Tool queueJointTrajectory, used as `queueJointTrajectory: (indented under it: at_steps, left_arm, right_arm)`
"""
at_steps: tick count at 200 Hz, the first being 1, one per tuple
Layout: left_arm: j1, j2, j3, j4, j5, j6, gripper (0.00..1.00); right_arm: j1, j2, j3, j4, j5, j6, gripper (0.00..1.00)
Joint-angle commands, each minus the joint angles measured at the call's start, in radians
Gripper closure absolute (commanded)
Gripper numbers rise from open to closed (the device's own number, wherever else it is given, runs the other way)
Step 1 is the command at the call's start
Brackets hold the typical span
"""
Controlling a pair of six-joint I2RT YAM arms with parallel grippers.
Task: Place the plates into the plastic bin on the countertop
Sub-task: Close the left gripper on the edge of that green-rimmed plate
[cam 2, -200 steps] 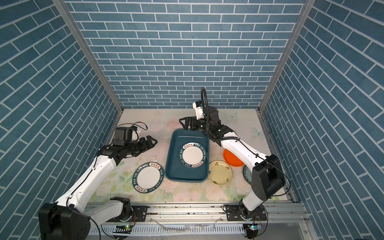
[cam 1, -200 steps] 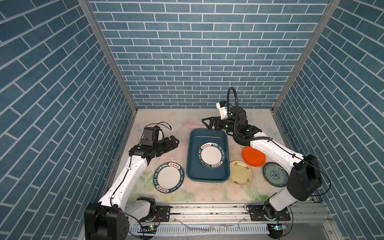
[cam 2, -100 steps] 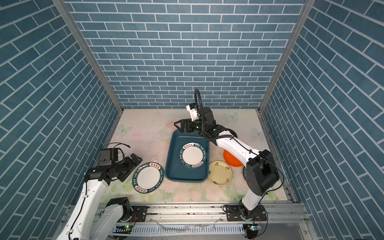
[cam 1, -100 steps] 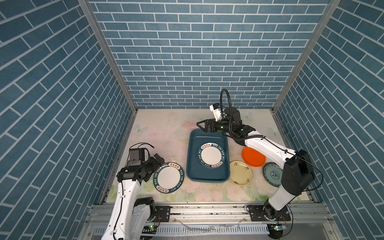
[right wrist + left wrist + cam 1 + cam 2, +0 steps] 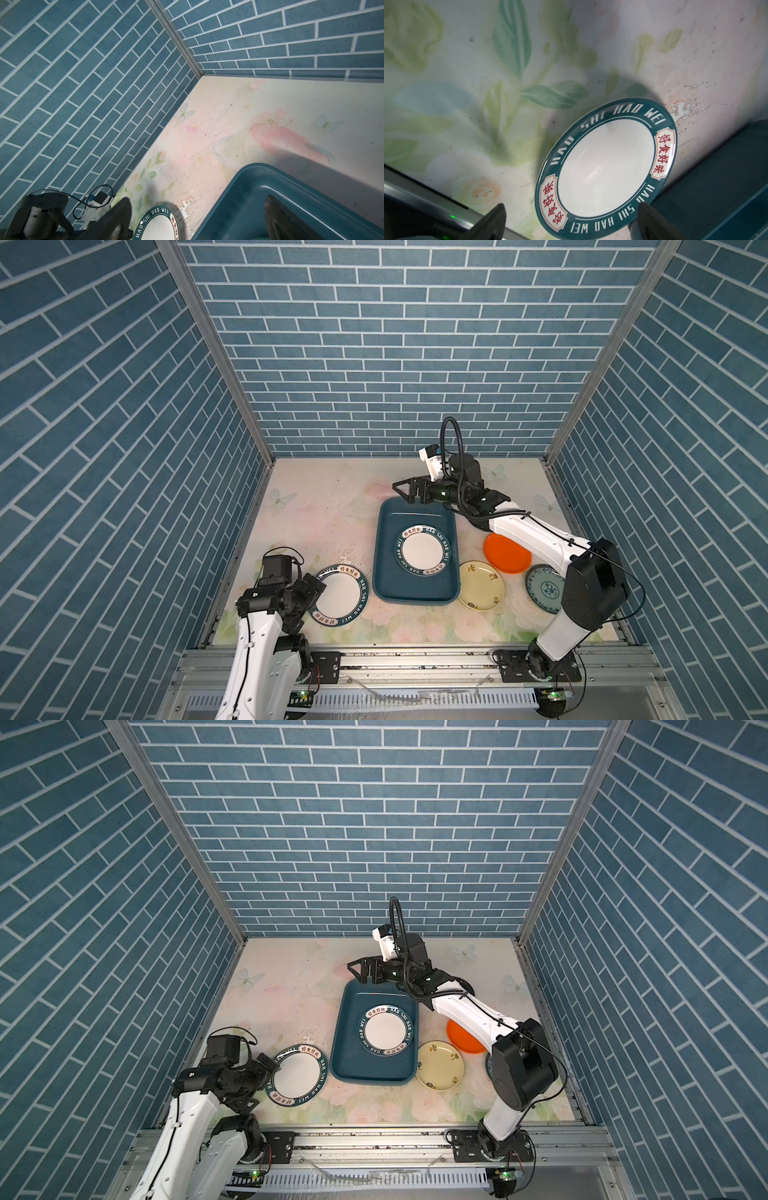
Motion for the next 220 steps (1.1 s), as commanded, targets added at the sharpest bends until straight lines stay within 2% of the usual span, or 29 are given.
queueJointTrajectory:
  at_steps: [1,87,139,163,203,220]
  left_arm:
    - [0.005,0.018,-0.042,0.009,0.001,-0.040,0.00]
    - [-0.007,0.091,-0.151,0.253,0.132,-0.081,0.00]
    - [-0.105,0.141,-0.181,0.392,0.160,-0.205,0.00]
    - [-0.116,0.157,-0.180,0.468,0.169,-0.241,0.00]
    - [-0.123,0.258,-0.173,0.648,0.188,-0.258,0.02]
    - [-0.128,0.322,-0.156,0.719,0.203,-0.216,0.05]
  right_arm:
    - [0.000,0.000,0.007,0.028,0.006,-0.001,0.01]
    - [-0.001,-0.007,-0.011,0.023,0.034,-0.008,0.01]
    - [-0.001,-0.004,-0.010,0.021,0.044,-0.009,0.01]
    - [-0.001,-0.010,-0.018,0.021,0.051,-0.010,0.01]
    - [-0.001,-0.022,-0.026,0.013,0.063,-0.013,0.01]
    - [-0.001,-0.027,-0.030,0.008,0.071,-0.013,0.01]
